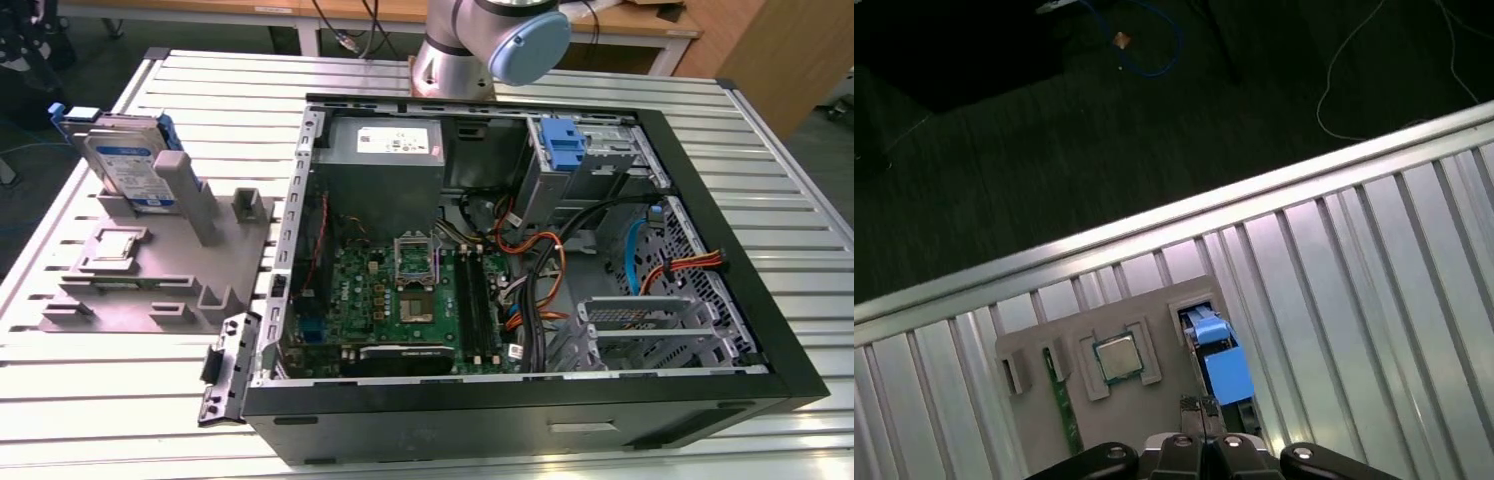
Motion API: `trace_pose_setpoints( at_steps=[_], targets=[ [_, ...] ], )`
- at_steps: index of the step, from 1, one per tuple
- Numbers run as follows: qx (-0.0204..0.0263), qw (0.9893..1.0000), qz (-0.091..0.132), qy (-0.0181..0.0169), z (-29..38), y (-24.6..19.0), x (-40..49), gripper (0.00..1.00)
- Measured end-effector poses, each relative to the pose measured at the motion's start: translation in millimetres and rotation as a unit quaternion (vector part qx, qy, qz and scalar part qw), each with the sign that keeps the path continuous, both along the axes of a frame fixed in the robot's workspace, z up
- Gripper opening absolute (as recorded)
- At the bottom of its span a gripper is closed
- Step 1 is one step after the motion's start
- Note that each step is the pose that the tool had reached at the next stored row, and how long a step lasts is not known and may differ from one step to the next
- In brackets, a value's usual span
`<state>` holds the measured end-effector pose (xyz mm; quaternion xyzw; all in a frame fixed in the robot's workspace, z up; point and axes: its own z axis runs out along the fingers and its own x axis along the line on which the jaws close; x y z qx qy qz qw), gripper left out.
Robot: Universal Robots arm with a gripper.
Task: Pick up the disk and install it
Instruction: 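Pick up the disk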
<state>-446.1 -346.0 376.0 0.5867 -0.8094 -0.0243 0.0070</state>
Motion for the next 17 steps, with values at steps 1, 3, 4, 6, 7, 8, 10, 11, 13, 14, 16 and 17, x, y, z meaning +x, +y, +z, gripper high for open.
trace_pose_setpoints(
  at_steps=[1, 3, 4, 6, 7, 8, 10, 11, 13, 14, 16, 17],
  targets=[
    [0.0000, 1.0000, 0.009, 0.0000, -0.1, 0.0, 0.0, 0.10],
    [0.0000, 0.9997, 0.023, 0.0000, -0.1, 0.0, 0.0, 0.10],
    [-0.0001, 0.9996, 0.028, -0.0002, -0.2, 0.0, 0.0, 0.10],
    [-0.0001, 0.9995, 0.032, -0.0012, -0.2, 0.0, 0.0, 0.10],
    [-0.0001, 0.9995, 0.032, -0.0015, -0.3, 0.0, 0.0, 0.10],
    [-0.0001, 0.9995, 0.032, -0.0015, -0.3, 0.0, 0.0, 0.10],
    [-0.0001, 0.9995, 0.032, -0.0016, -0.4, 0.0, 0.0, 0.10],
    [-0.0001, 0.9995, 0.032, -0.0016, -0.4, 0.0, 0.0, 0.10],
    [-0.0001, 0.9995, 0.032, -0.0016, -0.3, 0.0, 0.0, 0.10],
    [-0.0001, 0.9995, 0.032, -0.0016, -0.4, 0.0, 0.0, 0.10],
    [-0.0001, 0.9995, 0.032, -0.0016, -0.4, 0.0, 0.0, 0.10],
    [-0.0001, 0.9995, 0.032, -0.0016, -0.3, 0.0, 0.0, 0.10]
  ],
)
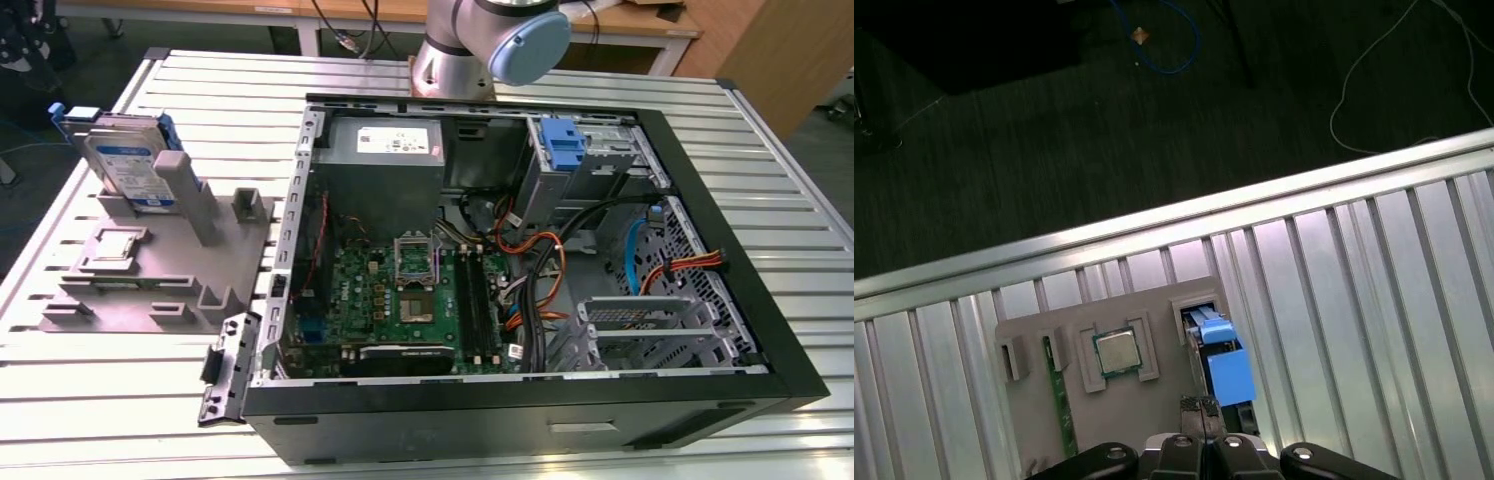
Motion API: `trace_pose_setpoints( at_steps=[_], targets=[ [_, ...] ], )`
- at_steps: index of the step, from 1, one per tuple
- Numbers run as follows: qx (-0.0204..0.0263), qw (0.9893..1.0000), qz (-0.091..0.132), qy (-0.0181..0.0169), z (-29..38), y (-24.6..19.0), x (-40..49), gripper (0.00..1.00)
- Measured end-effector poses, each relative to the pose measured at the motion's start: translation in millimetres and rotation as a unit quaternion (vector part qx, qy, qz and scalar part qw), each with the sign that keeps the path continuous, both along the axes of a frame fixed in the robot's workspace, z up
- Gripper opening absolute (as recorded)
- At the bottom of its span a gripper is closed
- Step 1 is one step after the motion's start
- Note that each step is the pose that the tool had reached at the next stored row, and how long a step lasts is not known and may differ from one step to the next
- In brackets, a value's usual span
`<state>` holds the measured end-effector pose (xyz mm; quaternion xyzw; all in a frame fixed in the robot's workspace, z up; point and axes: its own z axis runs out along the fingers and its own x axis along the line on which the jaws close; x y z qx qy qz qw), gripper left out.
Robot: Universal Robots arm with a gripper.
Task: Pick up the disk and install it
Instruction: 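Pick up the disk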
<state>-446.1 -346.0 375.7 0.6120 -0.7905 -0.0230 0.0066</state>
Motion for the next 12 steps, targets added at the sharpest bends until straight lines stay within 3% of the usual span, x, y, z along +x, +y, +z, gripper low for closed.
trace_pose_setpoints(
  at_steps=[3, 6, 10, 11, 12],
  targets=[
    [0.0000, 1.0000, 0.000, 0.0000, 0.0, 0.0, 0.0, 0.11],
    [0.0000, 1.0000, 0.000, 0.0000, 0.0, 0.0, 0.0, 0.24],
    [0.0000, 1.0000, 0.000, -0.0001, 0.0, 0.0, 0.0, 0.25],
    [0.0000, 1.0000, 0.000, -0.0001, 0.0, 0.0, 0.0, 0.31],
    [0.0000, 1.0000, 0.000, -0.0001, 0.0, 0.0, 0.0, 0.31]
  ],
)
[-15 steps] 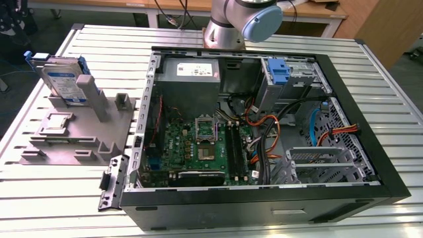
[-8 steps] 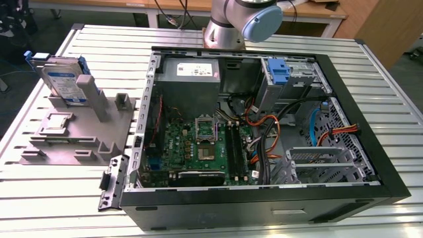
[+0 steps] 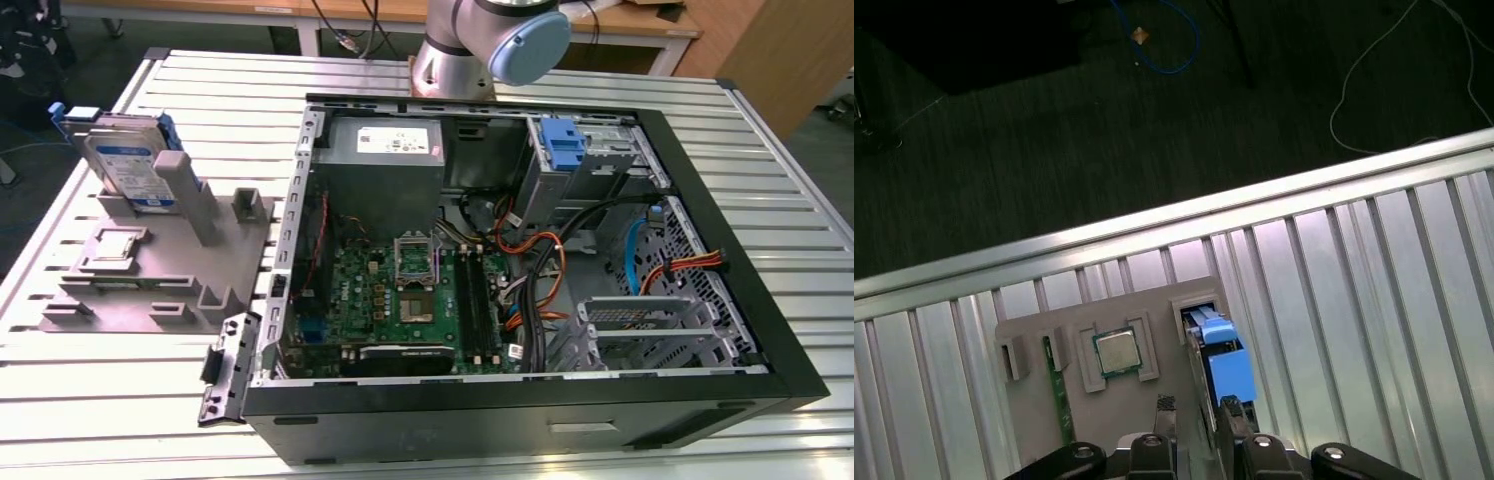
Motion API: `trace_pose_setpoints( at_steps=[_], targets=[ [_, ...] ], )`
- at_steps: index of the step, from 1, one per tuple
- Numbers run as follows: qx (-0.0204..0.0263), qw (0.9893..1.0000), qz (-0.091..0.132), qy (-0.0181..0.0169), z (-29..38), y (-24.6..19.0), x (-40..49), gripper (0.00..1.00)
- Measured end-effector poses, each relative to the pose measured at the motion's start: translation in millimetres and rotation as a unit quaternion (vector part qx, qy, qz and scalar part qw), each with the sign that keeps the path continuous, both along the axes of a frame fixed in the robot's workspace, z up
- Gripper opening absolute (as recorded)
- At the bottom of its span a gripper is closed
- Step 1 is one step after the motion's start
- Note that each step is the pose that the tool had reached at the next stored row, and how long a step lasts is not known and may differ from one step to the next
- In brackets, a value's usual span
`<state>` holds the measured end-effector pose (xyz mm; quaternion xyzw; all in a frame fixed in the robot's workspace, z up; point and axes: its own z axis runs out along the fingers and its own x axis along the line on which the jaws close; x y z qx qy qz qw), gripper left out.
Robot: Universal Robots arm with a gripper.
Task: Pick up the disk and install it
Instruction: 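Pick up the disk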
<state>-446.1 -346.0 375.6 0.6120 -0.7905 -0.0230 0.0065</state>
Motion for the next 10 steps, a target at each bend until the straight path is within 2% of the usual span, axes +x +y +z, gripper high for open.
trace_pose_setpoints(
  at_steps=[3, 6, 7, 10],
  targets=[
    [0.0000, 1.0000, 0.000, -0.0013, -0.8, 0.0, 0.0, 0.32],
    [0.0000, 1.0000, 0.003, -0.0069, -3.6, 0.0, 0.0, 0.38],
    [0.0001, 0.9999, 0.009, -0.0078, -4.7, 0.0, 0.0, 0.45],
    [0.0002, 0.9993, 0.035, -0.0088, -7.5, 0.0, 0.0, 0.45]
  ],
)
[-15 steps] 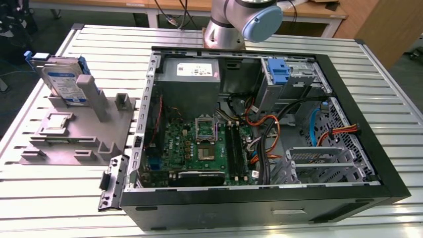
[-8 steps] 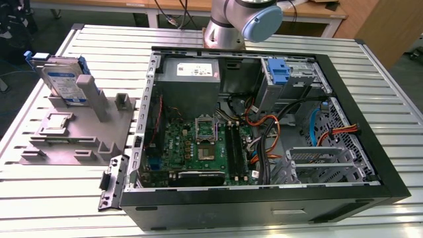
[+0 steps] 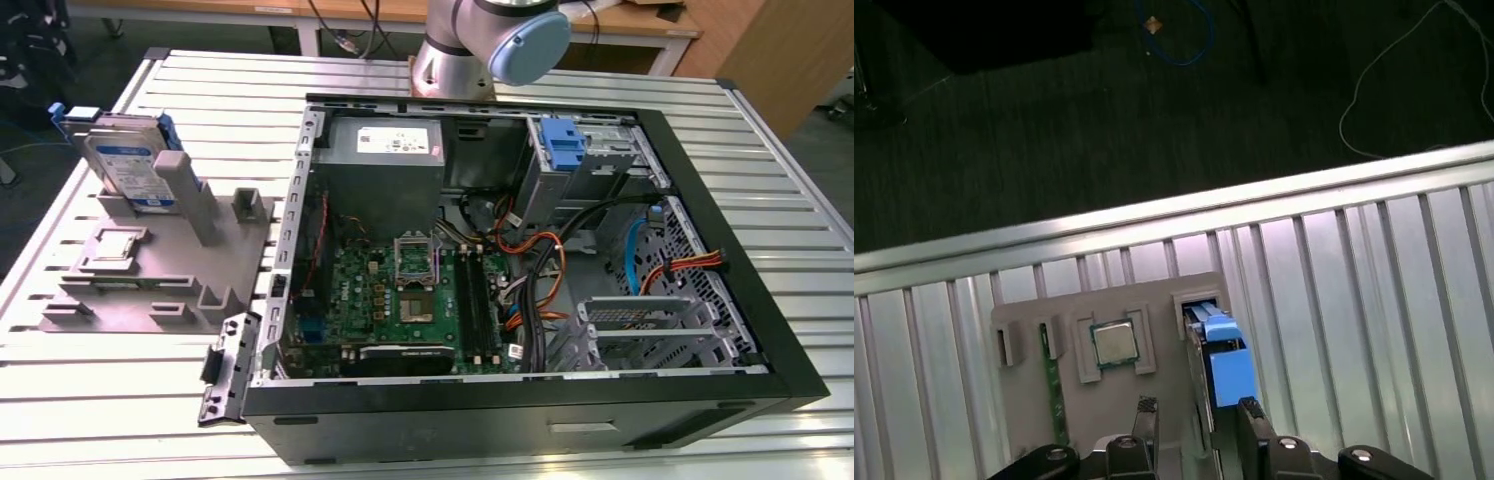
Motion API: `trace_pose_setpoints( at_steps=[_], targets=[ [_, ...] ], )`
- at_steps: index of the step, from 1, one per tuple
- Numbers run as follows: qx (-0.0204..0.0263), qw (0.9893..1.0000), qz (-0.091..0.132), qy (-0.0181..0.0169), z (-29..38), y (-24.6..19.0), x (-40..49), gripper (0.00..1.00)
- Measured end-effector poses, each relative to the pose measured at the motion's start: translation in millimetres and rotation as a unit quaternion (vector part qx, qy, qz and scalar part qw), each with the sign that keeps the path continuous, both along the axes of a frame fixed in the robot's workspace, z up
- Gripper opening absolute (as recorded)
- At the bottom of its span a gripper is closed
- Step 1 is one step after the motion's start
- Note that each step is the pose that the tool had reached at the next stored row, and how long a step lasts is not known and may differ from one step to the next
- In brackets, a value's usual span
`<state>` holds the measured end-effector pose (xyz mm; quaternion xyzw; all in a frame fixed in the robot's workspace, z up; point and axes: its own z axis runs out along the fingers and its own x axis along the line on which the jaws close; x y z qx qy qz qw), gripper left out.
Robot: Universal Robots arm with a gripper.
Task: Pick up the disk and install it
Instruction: 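Pick up the disk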
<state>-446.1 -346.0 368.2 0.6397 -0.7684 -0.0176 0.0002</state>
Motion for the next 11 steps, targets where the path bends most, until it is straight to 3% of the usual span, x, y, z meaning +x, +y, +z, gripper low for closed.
trace_pose_setpoints(
  at_steps=[3, 8, 11],
  targets=[
    [-0.0001, 0.9998, 0.019, -0.0027, -2.8, 0.1, -0.1, 0.45],
    [-0.0004, 0.9995, 0.021, -0.0233, -5.8, 3.2, -1.4, 0.45],
    [0.0000, 0.9994, 0.024, -0.0267, -10.0, 3.7, -4.1, 0.45]
  ],
)
